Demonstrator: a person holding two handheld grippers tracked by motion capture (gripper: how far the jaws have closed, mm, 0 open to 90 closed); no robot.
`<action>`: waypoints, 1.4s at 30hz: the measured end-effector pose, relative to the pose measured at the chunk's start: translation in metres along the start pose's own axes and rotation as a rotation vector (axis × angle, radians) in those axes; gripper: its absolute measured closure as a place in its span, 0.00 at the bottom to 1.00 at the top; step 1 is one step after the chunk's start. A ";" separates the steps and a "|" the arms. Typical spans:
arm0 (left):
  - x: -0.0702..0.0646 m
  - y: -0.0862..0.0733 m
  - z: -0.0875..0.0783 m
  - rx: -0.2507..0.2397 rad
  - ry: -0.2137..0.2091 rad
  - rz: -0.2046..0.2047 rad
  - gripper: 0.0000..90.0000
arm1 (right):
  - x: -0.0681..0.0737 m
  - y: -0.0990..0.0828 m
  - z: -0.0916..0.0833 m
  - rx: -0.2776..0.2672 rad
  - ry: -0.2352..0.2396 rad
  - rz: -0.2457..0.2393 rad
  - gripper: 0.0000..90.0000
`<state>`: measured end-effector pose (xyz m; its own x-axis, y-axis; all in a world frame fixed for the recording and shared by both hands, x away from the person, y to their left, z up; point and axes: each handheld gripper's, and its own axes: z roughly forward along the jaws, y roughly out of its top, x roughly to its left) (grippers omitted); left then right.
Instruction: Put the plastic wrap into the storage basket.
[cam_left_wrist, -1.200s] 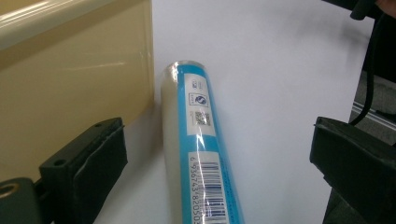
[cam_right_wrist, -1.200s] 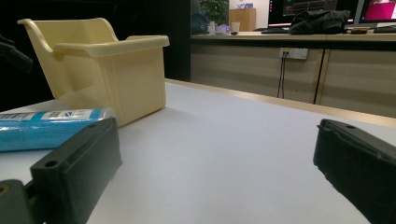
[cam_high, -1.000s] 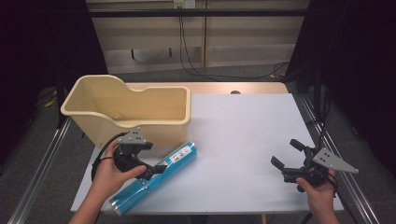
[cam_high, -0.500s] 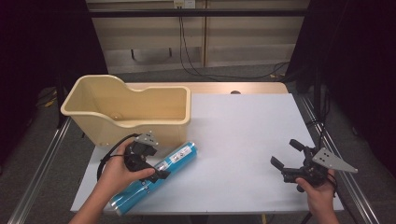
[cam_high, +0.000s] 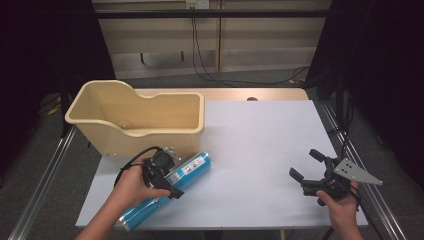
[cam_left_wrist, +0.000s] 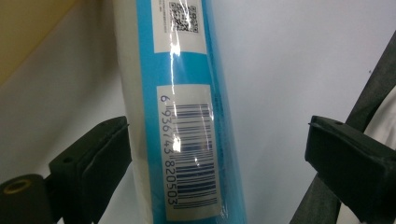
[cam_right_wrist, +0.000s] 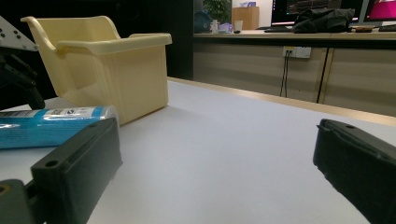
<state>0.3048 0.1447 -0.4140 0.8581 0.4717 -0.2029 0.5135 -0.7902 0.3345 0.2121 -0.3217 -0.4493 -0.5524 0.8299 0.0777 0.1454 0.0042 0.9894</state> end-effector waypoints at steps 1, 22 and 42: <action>0.000 0.000 0.000 0.000 0.000 0.000 0.08 | 0.000 0.000 0.000 0.000 0.000 0.000 0.01; 0.006 0.006 0.028 0.124 0.096 -0.029 0.26 | 0.000 0.000 0.001 0.002 0.002 -0.001 0.01; -0.008 0.014 0.024 0.185 0.128 -0.045 0.36 | -0.002 -0.001 0.001 0.006 0.006 0.001 0.01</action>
<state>0.3054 0.1209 -0.4300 0.8338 0.5446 -0.0911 0.5521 -0.8200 0.1509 0.2135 -0.3225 -0.4506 -0.5568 0.8268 0.0799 0.1511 0.0063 0.9885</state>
